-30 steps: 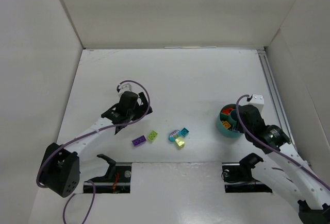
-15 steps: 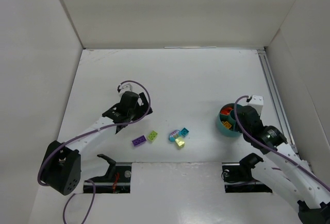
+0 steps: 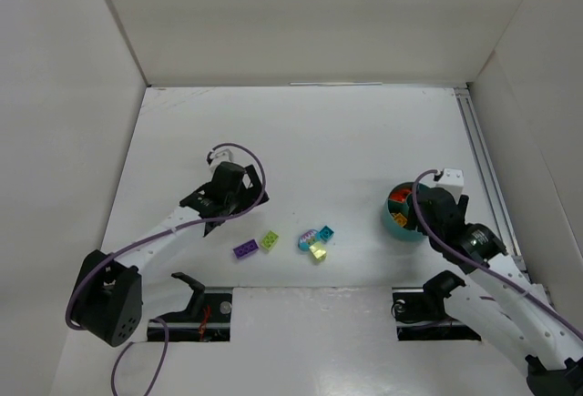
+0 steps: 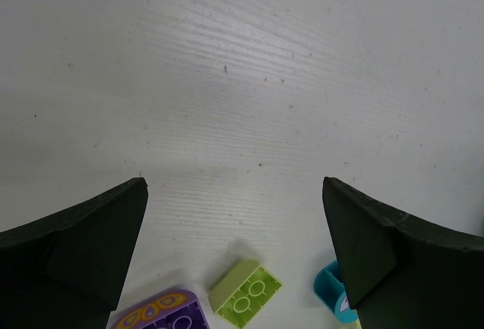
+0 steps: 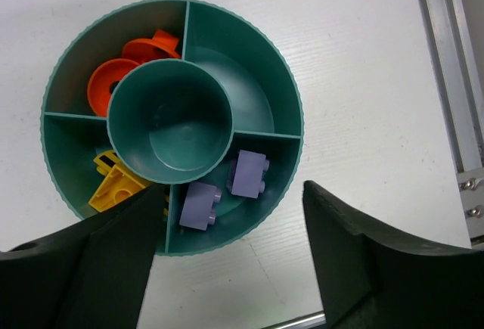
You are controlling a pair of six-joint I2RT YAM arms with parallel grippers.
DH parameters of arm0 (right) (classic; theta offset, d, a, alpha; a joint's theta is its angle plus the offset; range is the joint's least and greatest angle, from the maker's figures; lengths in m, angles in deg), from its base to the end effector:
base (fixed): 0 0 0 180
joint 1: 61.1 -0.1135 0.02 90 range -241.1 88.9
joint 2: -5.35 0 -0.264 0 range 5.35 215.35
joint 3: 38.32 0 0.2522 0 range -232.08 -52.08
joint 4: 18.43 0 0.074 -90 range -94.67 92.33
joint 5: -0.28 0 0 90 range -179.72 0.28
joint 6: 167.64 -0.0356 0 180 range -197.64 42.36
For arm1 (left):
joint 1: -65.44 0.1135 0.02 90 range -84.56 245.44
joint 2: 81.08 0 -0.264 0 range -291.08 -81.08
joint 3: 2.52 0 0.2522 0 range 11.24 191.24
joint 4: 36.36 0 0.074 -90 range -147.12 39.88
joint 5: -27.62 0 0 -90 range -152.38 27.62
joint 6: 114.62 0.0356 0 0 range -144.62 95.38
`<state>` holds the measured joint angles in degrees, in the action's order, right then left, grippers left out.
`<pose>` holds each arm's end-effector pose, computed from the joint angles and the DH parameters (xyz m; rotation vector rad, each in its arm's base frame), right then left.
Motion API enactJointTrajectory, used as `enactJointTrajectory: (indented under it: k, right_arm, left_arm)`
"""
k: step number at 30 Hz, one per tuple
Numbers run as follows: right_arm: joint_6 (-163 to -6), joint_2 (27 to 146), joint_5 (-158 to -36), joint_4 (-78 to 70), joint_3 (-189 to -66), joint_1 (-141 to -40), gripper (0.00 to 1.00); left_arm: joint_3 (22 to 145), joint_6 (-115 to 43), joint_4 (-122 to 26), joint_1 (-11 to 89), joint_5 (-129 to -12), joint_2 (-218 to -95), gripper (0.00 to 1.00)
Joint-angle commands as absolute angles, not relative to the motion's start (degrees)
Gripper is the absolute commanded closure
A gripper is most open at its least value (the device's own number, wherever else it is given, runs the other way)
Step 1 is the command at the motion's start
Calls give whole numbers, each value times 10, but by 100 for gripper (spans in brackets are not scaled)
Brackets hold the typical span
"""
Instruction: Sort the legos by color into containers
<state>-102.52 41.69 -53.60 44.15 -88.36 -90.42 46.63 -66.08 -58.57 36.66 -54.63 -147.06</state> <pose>0.1149 0.0404 0.2523 0.1854 2.2304 -0.2653 0.2116 -0.1108 0.2128 -0.3268 2.2710 -0.5016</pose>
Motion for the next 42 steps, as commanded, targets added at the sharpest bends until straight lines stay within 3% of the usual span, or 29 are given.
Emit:
enactJointTrajectory:
  k: [1, 8, 10, 13, 20, 27, 38, 42]
  right_arm:
    - [-987, 409, -539, 393, -894, -902, 20]
    - [-909, 444, -545, 338, -919, -902, 4]
    - [-885, 453, -545, 327, -919, -902, 2]
    - [-860, 460, -545, 307, -924, -902, 2]
    - [-822, 453, -562, 278, -913, -902, 2]
    - [-810, 442, -568, 278, -908, -902, 1]
    - [-799, 454, -596, 263, -891, -902, 1]
    - [-799, 454, -601, 257, -886, -902, 1]
  left_arm:
    - [493, -679, -636, 368, -546, -1450, 0]
    - [500, -805, -817, 368, -556, -1450, 0]
    - [485, -842, -843, 368, -556, -1433, 5]
    - [454, -889, -883, 363, -541, -1392, 5]
    - [392, -902, -818, 345, -561, -1323, 5]
    - [357, -852, -739, 334, -589, -1349, 3]
    - [331, -792, -682, 236, -643, -1321, 3]
    - [331, -778, -671, 236, -655, -1332, 6]
